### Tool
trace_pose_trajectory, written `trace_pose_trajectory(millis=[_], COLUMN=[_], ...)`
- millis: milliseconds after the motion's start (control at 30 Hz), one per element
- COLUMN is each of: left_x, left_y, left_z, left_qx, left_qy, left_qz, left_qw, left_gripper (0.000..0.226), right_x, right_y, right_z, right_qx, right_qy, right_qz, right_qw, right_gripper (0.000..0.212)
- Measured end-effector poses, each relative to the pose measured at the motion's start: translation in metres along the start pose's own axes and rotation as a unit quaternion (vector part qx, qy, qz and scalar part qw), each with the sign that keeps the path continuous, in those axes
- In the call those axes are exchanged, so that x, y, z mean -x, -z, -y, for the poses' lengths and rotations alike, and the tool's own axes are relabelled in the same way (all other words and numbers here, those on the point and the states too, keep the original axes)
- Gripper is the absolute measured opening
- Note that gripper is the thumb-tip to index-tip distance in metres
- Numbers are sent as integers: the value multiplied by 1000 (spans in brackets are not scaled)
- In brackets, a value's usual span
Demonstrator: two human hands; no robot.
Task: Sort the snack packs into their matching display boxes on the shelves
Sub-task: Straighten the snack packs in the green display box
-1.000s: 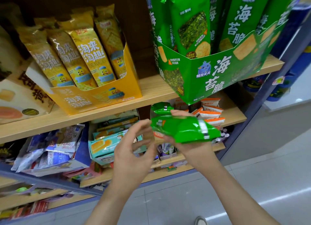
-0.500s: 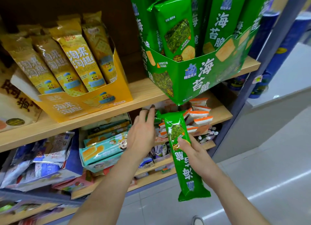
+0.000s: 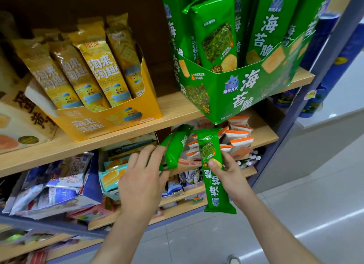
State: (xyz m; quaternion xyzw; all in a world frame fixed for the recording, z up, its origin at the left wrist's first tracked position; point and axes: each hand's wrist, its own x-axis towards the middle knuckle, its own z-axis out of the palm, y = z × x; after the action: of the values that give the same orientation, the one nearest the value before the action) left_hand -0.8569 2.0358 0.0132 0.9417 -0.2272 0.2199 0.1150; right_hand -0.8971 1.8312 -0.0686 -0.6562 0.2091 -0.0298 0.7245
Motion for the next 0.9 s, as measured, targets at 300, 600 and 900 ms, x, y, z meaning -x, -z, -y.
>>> trace_pose_trajectory(millis=[300, 600, 900], left_x=[36, -1, -45], left_y=[64, 98, 128], left_z=[9, 3, -38], left_qx=[216, 335, 402], left_qy=[100, 2, -128], left_qz=[-83, -167, -123], left_qw=[968, 927, 899], left_gripper=[66, 50, 42], right_x=[4, 61, 95], right_y=[24, 25, 15], right_z=[11, 90, 142], right_qx=[-31, 101, 181], right_qy=[11, 200, 342], right_qz=[1, 64, 10], right_qw=[999, 973, 922], right_gripper=[64, 90, 27])
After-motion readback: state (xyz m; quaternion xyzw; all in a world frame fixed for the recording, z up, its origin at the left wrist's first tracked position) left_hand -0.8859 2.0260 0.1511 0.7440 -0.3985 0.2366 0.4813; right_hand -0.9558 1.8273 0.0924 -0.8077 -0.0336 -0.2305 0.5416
